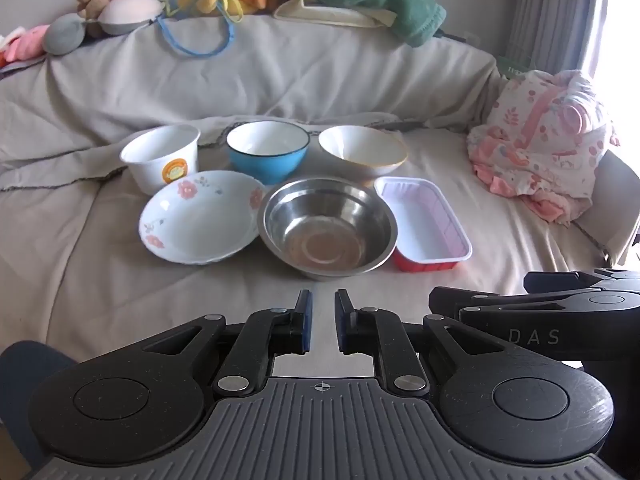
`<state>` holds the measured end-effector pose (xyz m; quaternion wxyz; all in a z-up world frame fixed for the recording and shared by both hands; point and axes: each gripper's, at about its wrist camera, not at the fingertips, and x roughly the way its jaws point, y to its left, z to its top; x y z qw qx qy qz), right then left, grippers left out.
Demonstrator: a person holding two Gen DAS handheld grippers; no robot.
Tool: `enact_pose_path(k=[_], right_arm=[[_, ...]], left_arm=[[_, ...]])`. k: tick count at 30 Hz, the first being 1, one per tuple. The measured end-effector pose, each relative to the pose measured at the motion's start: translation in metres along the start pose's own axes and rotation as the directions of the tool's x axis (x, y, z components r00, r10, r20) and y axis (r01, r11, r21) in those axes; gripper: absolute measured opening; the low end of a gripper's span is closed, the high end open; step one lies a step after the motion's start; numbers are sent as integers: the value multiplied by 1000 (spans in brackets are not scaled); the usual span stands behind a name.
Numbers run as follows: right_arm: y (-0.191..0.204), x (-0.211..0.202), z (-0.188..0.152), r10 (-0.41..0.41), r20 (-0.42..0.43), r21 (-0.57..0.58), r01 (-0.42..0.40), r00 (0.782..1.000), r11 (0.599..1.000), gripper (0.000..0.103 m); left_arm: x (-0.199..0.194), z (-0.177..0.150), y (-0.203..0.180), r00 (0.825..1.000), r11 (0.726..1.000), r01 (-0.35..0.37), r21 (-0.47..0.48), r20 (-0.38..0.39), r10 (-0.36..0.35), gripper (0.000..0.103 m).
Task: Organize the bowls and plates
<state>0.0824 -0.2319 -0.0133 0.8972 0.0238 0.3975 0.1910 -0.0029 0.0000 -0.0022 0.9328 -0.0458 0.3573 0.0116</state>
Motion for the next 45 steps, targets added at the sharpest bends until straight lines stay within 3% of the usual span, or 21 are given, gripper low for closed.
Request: enact_pose_path(k=[45], right_arm=[[3, -1, -1, -4, 4, 1, 4, 1000, 1000, 103]], left_arm=[[0, -6, -2, 1000, 1000, -1, 3, -5, 1, 15]])
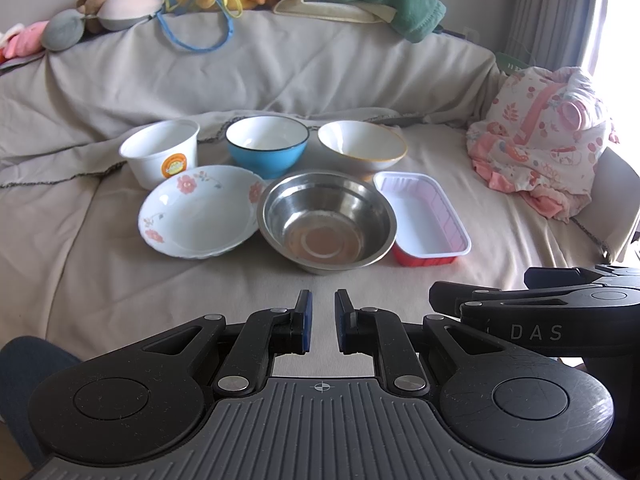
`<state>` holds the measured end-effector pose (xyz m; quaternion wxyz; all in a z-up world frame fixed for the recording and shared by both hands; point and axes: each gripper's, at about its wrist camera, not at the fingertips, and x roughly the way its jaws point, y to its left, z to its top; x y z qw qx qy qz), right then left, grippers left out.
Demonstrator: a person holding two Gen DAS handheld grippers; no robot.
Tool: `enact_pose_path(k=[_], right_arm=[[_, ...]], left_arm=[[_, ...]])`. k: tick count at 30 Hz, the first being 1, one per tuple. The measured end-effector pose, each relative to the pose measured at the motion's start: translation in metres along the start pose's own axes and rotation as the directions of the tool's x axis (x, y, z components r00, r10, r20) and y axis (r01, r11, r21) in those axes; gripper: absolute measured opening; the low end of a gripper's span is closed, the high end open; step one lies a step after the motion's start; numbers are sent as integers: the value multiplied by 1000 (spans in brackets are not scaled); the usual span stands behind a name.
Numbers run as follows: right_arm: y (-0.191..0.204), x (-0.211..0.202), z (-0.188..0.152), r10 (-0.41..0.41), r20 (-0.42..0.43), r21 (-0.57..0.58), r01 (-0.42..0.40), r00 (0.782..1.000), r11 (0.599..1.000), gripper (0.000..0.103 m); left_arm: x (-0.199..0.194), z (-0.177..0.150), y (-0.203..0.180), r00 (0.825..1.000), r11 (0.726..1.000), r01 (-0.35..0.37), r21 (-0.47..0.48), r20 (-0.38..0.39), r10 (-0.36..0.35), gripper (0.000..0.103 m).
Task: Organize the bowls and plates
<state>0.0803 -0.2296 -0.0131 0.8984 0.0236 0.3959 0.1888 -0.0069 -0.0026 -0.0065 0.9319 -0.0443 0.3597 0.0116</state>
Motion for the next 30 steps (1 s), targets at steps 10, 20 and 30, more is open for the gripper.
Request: enact_pose_path(k=[10, 20, 30], right_arm=[[-1, 0, 1, 0, 1, -1, 0, 1000, 1000, 103], [-1, 1, 0, 3, 2, -4, -3, 1000, 1000, 103], [-5, 8, -3, 15, 11, 16, -15, 1000, 1000, 103]], left_arm=[[-4, 1, -1, 1000, 1000, 10, -3, 10, -10, 15], [-6, 5, 0, 1000, 1000, 18, -6, 14, -18, 15], [5, 8, 0, 1000, 1000, 8, -2, -15, -8, 15]])
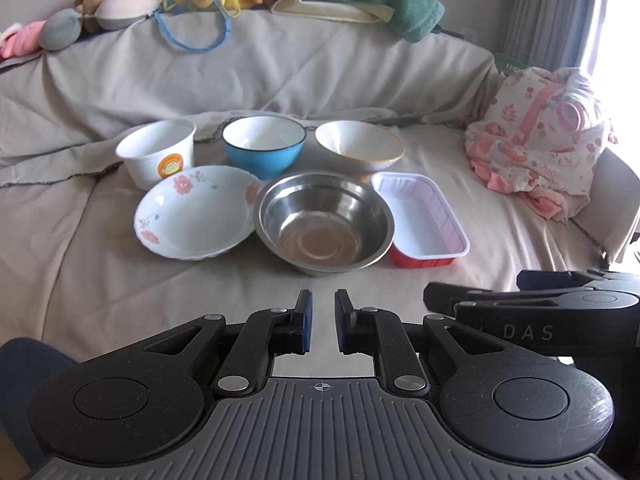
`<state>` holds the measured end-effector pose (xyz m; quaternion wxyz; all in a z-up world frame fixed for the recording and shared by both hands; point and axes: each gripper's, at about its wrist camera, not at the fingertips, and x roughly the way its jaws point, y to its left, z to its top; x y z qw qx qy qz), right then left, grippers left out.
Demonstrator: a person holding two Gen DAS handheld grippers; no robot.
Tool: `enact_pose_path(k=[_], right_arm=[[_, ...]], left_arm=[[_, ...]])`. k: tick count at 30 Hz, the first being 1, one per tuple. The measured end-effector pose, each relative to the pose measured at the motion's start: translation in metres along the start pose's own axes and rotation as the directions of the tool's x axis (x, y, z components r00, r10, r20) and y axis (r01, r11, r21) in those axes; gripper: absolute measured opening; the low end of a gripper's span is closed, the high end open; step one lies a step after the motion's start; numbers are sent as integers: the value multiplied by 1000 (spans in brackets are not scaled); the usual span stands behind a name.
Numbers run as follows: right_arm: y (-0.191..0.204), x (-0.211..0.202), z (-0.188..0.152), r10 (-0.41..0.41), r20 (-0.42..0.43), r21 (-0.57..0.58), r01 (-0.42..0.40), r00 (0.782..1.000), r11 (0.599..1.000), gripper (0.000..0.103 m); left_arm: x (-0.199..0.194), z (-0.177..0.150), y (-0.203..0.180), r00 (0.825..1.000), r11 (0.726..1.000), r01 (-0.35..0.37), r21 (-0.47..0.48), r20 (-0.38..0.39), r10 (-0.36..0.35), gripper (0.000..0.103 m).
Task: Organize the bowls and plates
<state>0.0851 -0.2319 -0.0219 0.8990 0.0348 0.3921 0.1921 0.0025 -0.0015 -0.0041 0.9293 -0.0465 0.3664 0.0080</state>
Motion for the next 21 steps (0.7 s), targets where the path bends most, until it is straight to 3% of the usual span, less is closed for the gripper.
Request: enact_pose_path(k=[4, 8, 10, 12, 13, 14, 16, 17, 18, 21], right_arm=[[-10, 6, 4, 10, 85, -46, -6, 996, 999, 103], [-34, 25, 18, -78, 138, -132, 97, 987, 986, 103], [-52, 41, 26, -74, 105, -140, 89, 992, 986, 103], [-72, 60, 32, -72, 61, -102, 78, 996, 992, 103], [-83, 70, 34, -76, 34, -71, 78, 997, 994, 103], [-94, 82, 36, -85, 3, -35, 85, 996, 996, 103], [-112, 105, 39, -96, -56, 17, 97, 994, 995, 103], [-118, 114, 40, -98, -74, 32, 101, 992, 994, 103], [-124, 122, 42, -97, -79, 44, 101, 992, 994, 103], [-137, 140, 53, -57, -60, 91, 62, 997, 994, 103]], left_arm=[[22, 14, -1, 999, 999, 40, -8, -27, -41, 15], [62, 36, -5, 975, 979, 202, -34, -91, -205, 15], [86, 46, -15, 967, 975, 223, -19, -122, -224, 15], [109, 59, -32, 971, 977, 204, 55, -136, -195, 15], [120, 67, -36, 966, 970, 231, 75, -136, -220, 15], [132, 76, -38, 951, 957, 283, 59, -145, -272, 15], [162, 97, -35, 903, 921, 387, -36, -187, -387, 15], [176, 106, -35, 891, 913, 403, -66, -201, -407, 16], [187, 115, -37, 896, 920, 386, -73, -209, -392, 16], [216, 139, -47, 941, 964, 267, -14, -215, -263, 16]])
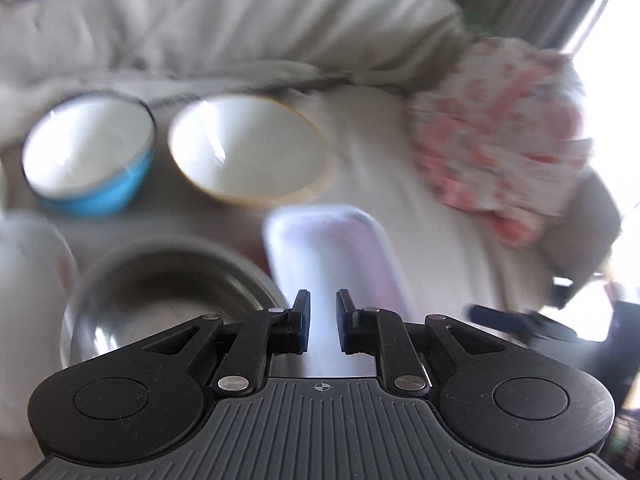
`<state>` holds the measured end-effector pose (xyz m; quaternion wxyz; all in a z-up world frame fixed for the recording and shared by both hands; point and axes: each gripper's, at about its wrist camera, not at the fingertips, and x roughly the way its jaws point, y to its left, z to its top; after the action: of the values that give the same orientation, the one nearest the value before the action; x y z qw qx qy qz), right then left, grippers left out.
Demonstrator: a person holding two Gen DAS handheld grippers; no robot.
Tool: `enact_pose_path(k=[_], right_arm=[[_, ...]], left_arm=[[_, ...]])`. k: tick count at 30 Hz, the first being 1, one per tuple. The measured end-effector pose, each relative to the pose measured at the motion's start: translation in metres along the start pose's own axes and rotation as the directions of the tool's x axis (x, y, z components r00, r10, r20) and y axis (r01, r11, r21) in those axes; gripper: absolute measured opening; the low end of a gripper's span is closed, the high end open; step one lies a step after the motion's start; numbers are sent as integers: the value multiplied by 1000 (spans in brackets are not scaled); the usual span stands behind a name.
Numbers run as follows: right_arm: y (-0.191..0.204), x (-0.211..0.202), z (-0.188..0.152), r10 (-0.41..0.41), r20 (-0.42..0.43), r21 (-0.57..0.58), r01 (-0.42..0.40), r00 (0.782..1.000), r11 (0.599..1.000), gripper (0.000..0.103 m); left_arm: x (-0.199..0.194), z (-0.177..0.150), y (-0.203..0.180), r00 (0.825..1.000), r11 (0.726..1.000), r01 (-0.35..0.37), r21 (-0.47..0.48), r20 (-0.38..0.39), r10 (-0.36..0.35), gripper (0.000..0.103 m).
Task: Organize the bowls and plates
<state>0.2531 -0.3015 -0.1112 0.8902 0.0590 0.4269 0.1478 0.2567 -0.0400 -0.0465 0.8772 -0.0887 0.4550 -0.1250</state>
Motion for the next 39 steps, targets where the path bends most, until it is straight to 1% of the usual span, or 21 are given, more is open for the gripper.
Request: enact_pose_path(k=[1, 3, 4, 5, 7, 9, 11, 13, 14, 17, 19, 21, 23, 26, 28, 30, 31, 32, 34, 36, 39], right_arm=[[-3, 6, 5, 20, 4, 28, -20, 1000, 999, 102], [-10, 23, 15, 67, -12, 100, -65, 998, 993, 92], [-13, 31, 18, 97, -26, 133, -93, 995, 987, 84], [-15, 38, 20, 132, -38, 161, -124, 991, 979, 78], [-16, 49, 20, 189, -54, 190, -176, 981, 966, 72], [-15, 56, 19, 230, -61, 199, -214, 971, 956, 71], [-13, 58, 19, 265, -55, 179, -252, 963, 951, 71], [-12, 59, 20, 332, -63, 161, -319, 941, 934, 71], [-13, 60, 19, 358, -67, 165, -343, 931, 925, 71], [-15, 60, 19, 377, -59, 157, -364, 924, 918, 71], [-21, 58, 23, 364, -43, 136, -356, 930, 925, 71], [-29, 56, 29, 322, -20, 112, -318, 947, 942, 72], [-41, 57, 38, 280, 2, 107, -279, 960, 954, 72], [-59, 65, 56, 219, 25, 113, -220, 975, 969, 72], [-65, 71, 68, 169, 31, 114, -171, 985, 979, 72], [-68, 75, 74, 126, 39, 106, -130, 991, 986, 72], [-68, 76, 75, 104, 47, 103, -109, 993, 989, 75], [-67, 75, 75, 89, 62, 96, -95, 994, 991, 81], [-63, 71, 72, 39, 76, 96, -46, 996, 994, 86], [-57, 63, 68, -18, 90, 90, 10, 996, 996, 87], [-42, 41, 66, -72, 131, 66, 64, 989, 996, 90]], left_arm=[[8, 8, 0, 999, 999, -35, 7, -7, 35, 16], [23, 21, 5, 996, 996, -90, -18, -18, 90, 16], [29, 26, 8, 994, 994, -104, -24, -22, 104, 16], [35, 30, 9, 992, 992, -120, -26, -31, 119, 16], [49, 36, 11, 987, 989, -146, -19, -67, 144, 17], [61, 37, 13, 980, 985, -173, -12, -100, 171, 17], [72, 39, 11, 974, 981, -194, 4, -115, 194, 17], [80, 40, 8, 975, 985, -170, 11, -140, 170, 17], [84, 39, 6, 976, 988, -153, 6, -158, 152, 21], [93, 38, -5, 972, 987, -158, 16, -173, 159, 22], [98, 43, -13, 976, 990, -138, 19, -168, 140, 22], [103, 52, -24, 984, 995, -98, 23, -147, 100, 22], [111, 65, -38, 992, 997, -61, 43, -108, 65, 22], [125, 83, -57, 997, 996, -41, 79, -57, 46, 23], [135, 91, -63, 997, 996, -38, 83, -64, 44, 26], [140, 94, -65, 996, 998, -15, 68, -84, 21, 26], [141, 95, -64, 996, 998, 1, 58, -94, 4, 26], [139, 95, -63, 995, 999, 12, 48, -102, -7, 26], [127, 94, -62, 995, 999, 19, 37, -94, -15, 26], [104, 90, -55, 998, 999, 35, 25, -59, -33, 26], [60, 80, -38, 998, 998, 61, 13, 6, -61, 26]])
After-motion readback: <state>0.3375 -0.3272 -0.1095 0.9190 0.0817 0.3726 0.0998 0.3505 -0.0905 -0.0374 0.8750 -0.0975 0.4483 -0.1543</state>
